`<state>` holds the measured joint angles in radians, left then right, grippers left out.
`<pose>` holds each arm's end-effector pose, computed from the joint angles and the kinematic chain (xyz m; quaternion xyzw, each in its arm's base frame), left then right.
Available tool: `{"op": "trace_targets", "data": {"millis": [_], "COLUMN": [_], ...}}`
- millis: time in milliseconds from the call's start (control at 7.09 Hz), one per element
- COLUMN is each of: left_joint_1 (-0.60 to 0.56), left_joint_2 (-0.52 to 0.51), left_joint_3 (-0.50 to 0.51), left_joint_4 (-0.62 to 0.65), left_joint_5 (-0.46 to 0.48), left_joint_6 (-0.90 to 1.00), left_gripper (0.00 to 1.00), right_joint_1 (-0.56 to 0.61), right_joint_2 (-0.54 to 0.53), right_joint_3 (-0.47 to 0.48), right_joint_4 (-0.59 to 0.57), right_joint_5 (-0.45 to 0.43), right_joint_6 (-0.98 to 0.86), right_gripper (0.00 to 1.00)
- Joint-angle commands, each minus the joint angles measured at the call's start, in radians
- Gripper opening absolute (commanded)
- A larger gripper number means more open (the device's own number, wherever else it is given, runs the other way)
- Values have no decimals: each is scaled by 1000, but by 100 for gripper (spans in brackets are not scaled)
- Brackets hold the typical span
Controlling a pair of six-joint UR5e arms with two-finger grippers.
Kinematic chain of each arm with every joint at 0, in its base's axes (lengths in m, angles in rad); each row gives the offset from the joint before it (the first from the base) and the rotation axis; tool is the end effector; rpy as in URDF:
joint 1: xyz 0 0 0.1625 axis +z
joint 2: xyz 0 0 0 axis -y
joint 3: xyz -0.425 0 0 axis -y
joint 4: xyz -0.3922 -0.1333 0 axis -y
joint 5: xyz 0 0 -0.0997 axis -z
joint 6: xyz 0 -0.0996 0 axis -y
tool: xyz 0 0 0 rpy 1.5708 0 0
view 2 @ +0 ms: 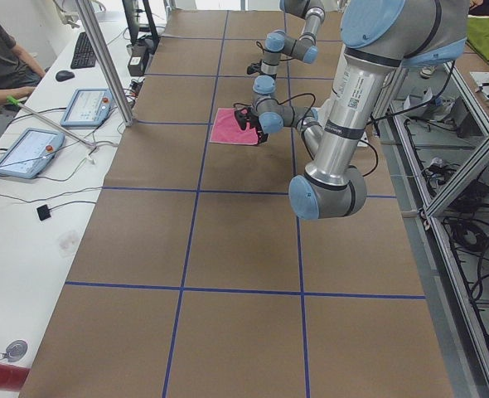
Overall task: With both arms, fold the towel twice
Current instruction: 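Lower both grippers onto the towel's two near corners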
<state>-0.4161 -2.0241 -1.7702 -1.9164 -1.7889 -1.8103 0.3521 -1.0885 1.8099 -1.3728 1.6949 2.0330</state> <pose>0.5342 -0.3583 0.2753 -0.0532 0.4824 -0.2317 0.8431 -0.5503 -0.3310 0.2606 -0.0799 -0.4391 0.3289 0.8322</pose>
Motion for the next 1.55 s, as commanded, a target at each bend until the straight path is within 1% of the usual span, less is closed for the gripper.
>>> {"op": "trace_targets", "data": {"millis": [0, 141, 423, 705, 846, 987, 1128, 1269, 1410], "left_joint_1": [10, 13, 26, 26, 25, 25, 25, 25, 23], "left_joint_2": [7, 7, 2, -1, -1, 1, 4, 2, -1], "left_joint_3": [1, 6, 29, 31, 31, 31, 29, 22, 15], "left_joint_4": [-4, -4, -19, -19, -19, -19, -19, -19, -18], "left_joint_5": [11, 11, 29, 29, 29, 29, 29, 29, 29], "left_joint_6": [-4, -4, -6, -6, -6, -6, -6, -6, -7], "left_gripper": [67, 62, 60, 42, 28, 20, 14, 0, 0], "right_joint_1": [1, 1, 1, 1, 2, 5, 5, 8, 13], "right_joint_2": [-2, -2, -2, -2, -4, -4, -5, -5, -5], "right_joint_3": [2, 2, 2, 2, 2, 3, 5, 5, 5], "right_joint_4": [0, 0, 0, 0, 0, 0, 0, 0, 0], "right_joint_5": [2, 2, 2, 2, 3, 3, 3, 3, 5], "right_joint_6": [0, 0, 0, 0, 0, 0, 0, 0, 0], "right_gripper": [0, 0, 0, 0, 0, 0, 0, 0, 0]}}
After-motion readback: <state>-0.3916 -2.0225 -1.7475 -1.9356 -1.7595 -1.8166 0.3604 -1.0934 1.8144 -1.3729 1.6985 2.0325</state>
